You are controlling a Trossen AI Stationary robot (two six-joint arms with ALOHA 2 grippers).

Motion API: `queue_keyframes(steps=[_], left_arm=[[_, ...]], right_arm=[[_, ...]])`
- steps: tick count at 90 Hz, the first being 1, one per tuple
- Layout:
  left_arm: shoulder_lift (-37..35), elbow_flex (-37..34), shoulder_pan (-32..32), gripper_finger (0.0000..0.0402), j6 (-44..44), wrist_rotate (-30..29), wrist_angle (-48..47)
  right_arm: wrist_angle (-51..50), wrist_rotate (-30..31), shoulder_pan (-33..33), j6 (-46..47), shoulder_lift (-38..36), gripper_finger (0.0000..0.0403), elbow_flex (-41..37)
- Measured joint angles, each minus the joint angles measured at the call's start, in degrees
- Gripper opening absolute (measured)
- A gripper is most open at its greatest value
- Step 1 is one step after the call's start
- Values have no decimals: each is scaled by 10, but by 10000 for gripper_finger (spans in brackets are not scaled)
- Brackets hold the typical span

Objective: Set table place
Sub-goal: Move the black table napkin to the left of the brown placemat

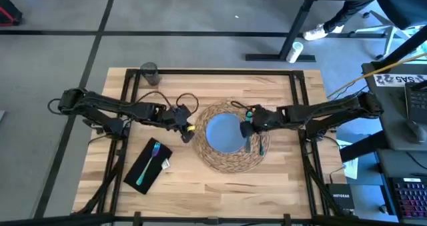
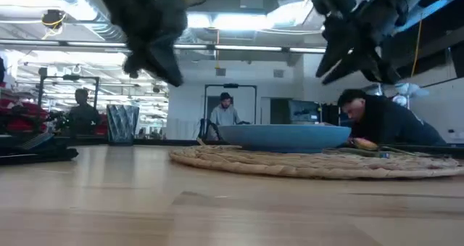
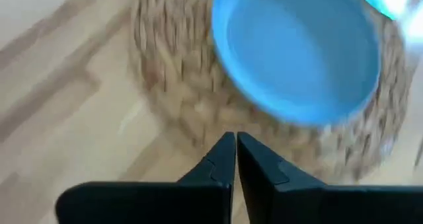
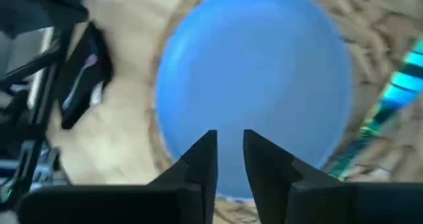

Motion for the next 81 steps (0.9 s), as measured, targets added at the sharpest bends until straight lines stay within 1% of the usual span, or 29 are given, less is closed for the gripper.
queue_keyframes(steps=[16,27,40,47,58,72,81], left_arm=[[-36,0,-64,0,-64,-1,-96],[-44,0,-127,0,-105,18,-148],[-39,0,-206,0,-132,23,-167],[-31,0,-236,0,-151,9,-178],[-7,0,-258,0,-167,-4,-204],[35,0,-262,0,-156,-4,-203],[65,0,-258,0,-158,-4,-219]], right_arm=[[-1,-11,26,-27,0,33,0],[-4,-15,31,-46,0,17,2],[-11,-14,31,-92,0,2,25],[-26,-7,29,-122,0,1,46],[-54,9,29,-160,0,0,79],[-97,40,30,-190,0,0,117],[-125,58,30,-211,0,0,140]])
